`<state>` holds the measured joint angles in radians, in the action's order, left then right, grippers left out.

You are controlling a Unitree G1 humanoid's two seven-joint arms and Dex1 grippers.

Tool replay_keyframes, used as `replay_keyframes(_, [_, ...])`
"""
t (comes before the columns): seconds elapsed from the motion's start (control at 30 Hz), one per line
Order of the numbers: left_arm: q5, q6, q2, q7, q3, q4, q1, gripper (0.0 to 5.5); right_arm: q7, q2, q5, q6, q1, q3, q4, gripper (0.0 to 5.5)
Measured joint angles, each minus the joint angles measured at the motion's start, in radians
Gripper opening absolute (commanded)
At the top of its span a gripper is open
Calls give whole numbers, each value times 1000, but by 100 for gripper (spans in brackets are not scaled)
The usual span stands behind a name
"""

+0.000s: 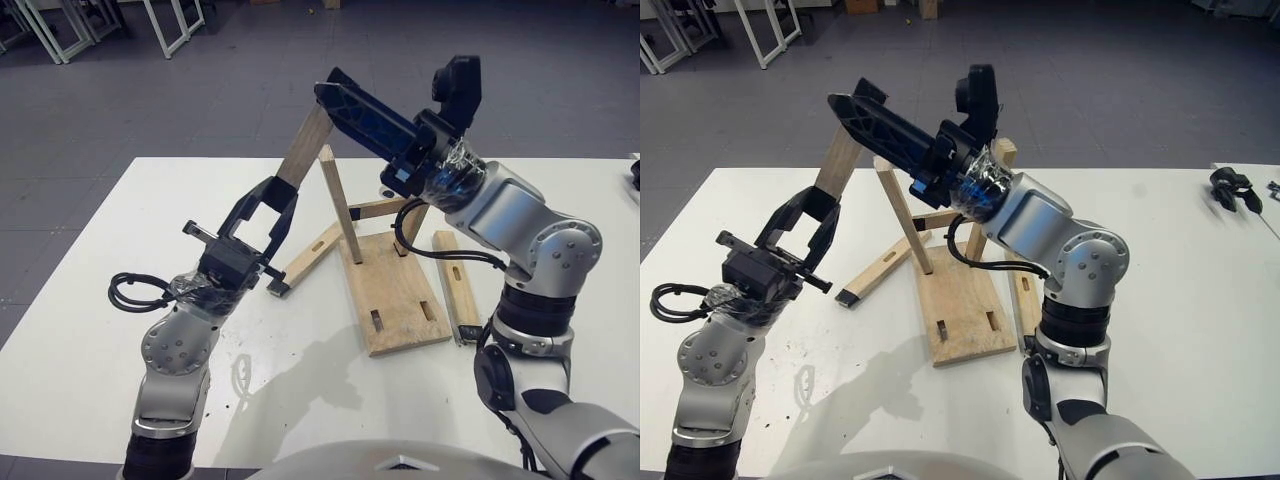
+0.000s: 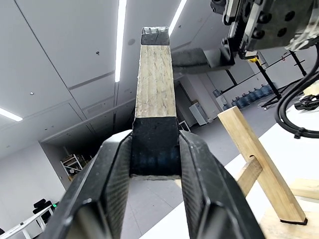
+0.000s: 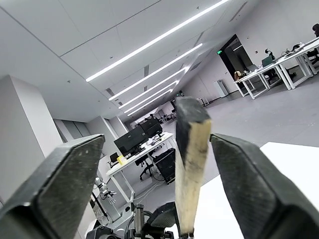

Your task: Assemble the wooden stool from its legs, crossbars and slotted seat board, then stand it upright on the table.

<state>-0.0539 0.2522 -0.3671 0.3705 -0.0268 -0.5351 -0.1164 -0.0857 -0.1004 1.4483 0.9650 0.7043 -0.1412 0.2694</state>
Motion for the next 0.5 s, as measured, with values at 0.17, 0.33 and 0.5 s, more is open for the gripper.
replay_keyframes(0.17, [-19, 0, -7, 15, -8, 0, -5, 129, -10, -19, 0, -8, 7, 8, -7, 259])
replay_keyframes(0.33, [-37, 0, -8, 26, -2, -4, -7, 129, -19, -36, -6, -19, 11, 18, -13, 177])
replay_keyframes(0.5, [-41, -8, -10, 41, 15, -19, -8, 129, -40, -49, -50, -31, 13, 42, -12, 90])
